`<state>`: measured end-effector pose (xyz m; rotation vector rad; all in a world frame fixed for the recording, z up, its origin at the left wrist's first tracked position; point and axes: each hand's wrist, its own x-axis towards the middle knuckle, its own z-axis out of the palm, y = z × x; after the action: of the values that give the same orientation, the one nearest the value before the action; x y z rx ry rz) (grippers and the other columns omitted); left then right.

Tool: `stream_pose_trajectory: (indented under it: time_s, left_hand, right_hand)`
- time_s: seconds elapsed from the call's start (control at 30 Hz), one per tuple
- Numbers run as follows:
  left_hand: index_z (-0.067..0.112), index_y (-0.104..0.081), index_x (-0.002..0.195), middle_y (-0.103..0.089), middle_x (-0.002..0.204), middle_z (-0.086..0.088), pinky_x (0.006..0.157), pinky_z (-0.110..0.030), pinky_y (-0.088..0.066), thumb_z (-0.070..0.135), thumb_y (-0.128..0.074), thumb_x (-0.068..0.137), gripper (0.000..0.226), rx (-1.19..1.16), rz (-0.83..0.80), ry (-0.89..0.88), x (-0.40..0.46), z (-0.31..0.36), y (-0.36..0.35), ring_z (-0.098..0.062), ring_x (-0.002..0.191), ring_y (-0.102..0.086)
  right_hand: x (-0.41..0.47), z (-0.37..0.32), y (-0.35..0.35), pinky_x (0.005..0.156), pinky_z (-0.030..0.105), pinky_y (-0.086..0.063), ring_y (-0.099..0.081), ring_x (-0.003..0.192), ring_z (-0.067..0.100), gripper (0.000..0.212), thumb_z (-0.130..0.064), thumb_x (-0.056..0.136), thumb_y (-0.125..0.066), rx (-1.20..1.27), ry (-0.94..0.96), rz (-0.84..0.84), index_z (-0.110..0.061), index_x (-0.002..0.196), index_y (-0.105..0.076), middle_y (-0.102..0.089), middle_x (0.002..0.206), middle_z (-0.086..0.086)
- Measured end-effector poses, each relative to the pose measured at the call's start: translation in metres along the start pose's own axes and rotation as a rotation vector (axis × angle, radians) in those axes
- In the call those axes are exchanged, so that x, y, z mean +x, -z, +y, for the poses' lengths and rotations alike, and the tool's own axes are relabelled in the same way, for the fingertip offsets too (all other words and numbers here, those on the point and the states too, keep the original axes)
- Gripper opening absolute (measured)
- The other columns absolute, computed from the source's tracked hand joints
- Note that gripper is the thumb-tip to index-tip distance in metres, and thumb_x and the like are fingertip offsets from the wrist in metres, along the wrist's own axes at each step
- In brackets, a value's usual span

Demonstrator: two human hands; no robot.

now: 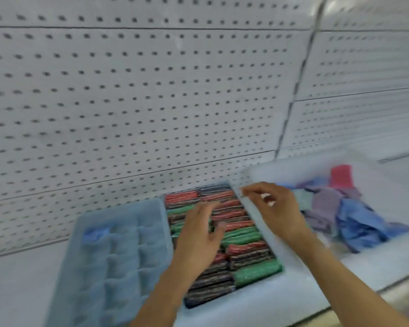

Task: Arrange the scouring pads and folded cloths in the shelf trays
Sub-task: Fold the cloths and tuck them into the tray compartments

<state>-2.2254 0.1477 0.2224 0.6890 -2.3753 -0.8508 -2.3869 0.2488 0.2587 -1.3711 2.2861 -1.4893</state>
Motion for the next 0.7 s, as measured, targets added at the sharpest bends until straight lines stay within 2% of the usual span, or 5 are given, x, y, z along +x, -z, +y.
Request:
stream_pose_trajectory:
  time_s: [0.13, 0.33, 0.47, 0.57, 0.7]
  left_hand:
    - [0.021, -0.047, 0.138, -0.046, 0.142, 0.004, 0.109, -0.023, -0.03, 0.037, -0.052, 0.098, 0.043, -0.064, -0.167, -0.154, 0.024, 0.059, -0.065, -0.011, 0.132, -0.039]
    - [0.016, -0.059, 0.121, -0.056, 0.134, -0.001, 0.118, -0.045, -0.007, 0.07, -0.005, 0.09, 0.083, 0.201, -0.338, -0.379, 0.038, 0.077, -0.131, -0.017, 0.143, -0.031]
    - [0.017, -0.065, 0.108, -0.059, 0.122, 0.003, 0.121, -0.04, -0.006, 0.059, -0.017, 0.094, 0.065, 0.182, -0.343, -0.34, 0.037, 0.076, -0.127, -0.012, 0.138, -0.034]
    - [0.022, -0.063, 0.108, -0.057, 0.123, 0.009, 0.121, -0.034, -0.008, 0.048, -0.027, 0.099, 0.045, 0.109, -0.342, -0.311, 0.028, 0.066, -0.121, -0.001, 0.142, -0.023]
    - [0.029, -0.06, 0.117, -0.052, 0.132, 0.018, 0.116, -0.027, -0.023, 0.041, -0.048, 0.098, 0.026, -0.105, -0.355, -0.14, 0.022, 0.063, -0.101, 0.009, 0.138, -0.025]
  right_hand:
    - [0.027, 0.072, 0.076, 0.071, 0.016, -0.049, -0.065, 0.076, 0.002, 0.021, -0.001, 0.085, -0.066, -0.144, -0.096, 0.111, -0.021, 0.085, -0.072, -0.073, 0.085, -0.001]
    - [0.059, 0.171, 0.099, 0.084, 0.034, -0.046, -0.057, 0.112, 0.026, 0.042, -0.03, 0.078, -0.066, -0.849, -0.302, -0.454, -0.025, 0.119, -0.059, -0.06, 0.119, 0.0]
    - [0.067, 0.201, 0.087, 0.076, 0.035, -0.049, -0.053, 0.112, 0.025, 0.034, -0.02, 0.08, -0.055, -1.032, -0.203, -0.59, -0.026, 0.113, -0.055, -0.053, 0.113, 0.001]
    - [0.073, 0.188, 0.089, 0.065, 0.029, -0.047, -0.061, 0.078, 0.02, 0.014, -0.027, 0.088, -0.053, -0.893, -0.275, -0.405, -0.02, 0.085, -0.065, -0.062, 0.081, -0.001]
    - [0.081, 0.151, 0.105, 0.051, 0.029, -0.022, -0.027, 0.048, 0.01, 0.046, -0.011, 0.086, -0.065, -0.227, -0.292, -0.103, -0.016, 0.051, -0.036, -0.03, 0.049, -0.004]
